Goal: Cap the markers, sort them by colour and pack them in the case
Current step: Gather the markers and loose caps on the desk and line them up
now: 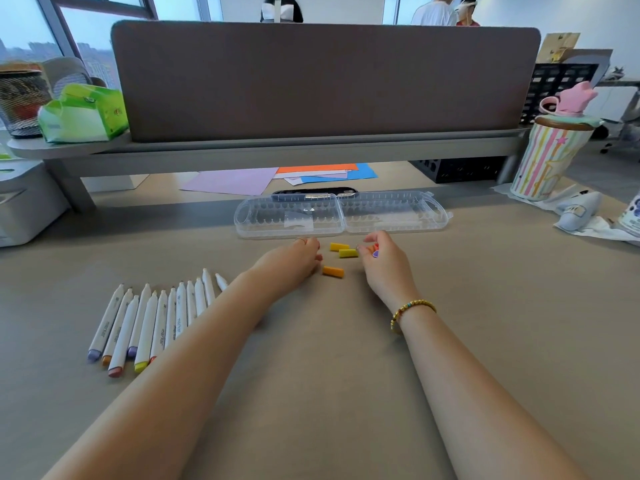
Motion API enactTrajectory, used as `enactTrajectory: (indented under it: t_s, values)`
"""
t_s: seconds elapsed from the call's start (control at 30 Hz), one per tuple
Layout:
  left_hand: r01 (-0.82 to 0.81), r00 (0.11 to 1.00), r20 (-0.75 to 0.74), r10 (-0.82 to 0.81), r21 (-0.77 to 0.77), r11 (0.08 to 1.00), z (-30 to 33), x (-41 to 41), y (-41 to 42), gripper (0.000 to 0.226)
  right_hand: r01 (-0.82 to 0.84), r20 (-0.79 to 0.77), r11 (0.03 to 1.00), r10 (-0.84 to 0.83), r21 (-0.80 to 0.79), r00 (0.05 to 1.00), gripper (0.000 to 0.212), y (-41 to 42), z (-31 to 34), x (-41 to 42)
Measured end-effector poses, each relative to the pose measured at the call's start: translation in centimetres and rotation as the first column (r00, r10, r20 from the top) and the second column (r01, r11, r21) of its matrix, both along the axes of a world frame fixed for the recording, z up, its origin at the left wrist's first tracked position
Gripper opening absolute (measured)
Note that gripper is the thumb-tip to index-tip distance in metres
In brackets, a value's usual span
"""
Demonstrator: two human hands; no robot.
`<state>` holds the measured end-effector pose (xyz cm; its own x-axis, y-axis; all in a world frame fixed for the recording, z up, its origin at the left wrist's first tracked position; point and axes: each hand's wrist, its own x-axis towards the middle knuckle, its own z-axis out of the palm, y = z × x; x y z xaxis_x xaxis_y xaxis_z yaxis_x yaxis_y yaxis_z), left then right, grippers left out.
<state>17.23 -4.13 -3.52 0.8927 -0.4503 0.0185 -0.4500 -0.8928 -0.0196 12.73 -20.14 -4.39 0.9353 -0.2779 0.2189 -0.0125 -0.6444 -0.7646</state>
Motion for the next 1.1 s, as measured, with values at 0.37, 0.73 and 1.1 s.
enactTrajectory:
  t_s: [0.37, 0.73, 1.1]
  values:
    - [-0.002, 1.0, -0.022, 0.001, -0.045, 0.999, 1.3, 2.1, 1.1, 0.06, -0.224, -0.183, 0.776, 0.141, -0.59, 0.973, 0.031, 1.3, 0.8, 2.4]
    - [0.001, 0.994, -0.113, 0.013, 0.123, 0.992, 1.9, 3.3, -0.5, 0.021, -0.258, -0.289, 0.755, 0.095, -0.602, 0.953, 0.034, 1.5, 1.8, 2.8]
    - [-0.121, 0.976, -0.21, 0.059, -0.297, 0.947, 2.0, 0.9, 0.6, 0.028, -0.145, -0.211, 0.81, 0.027, -0.568, 0.977, 0.027, 1.1, 1.0, 2.0]
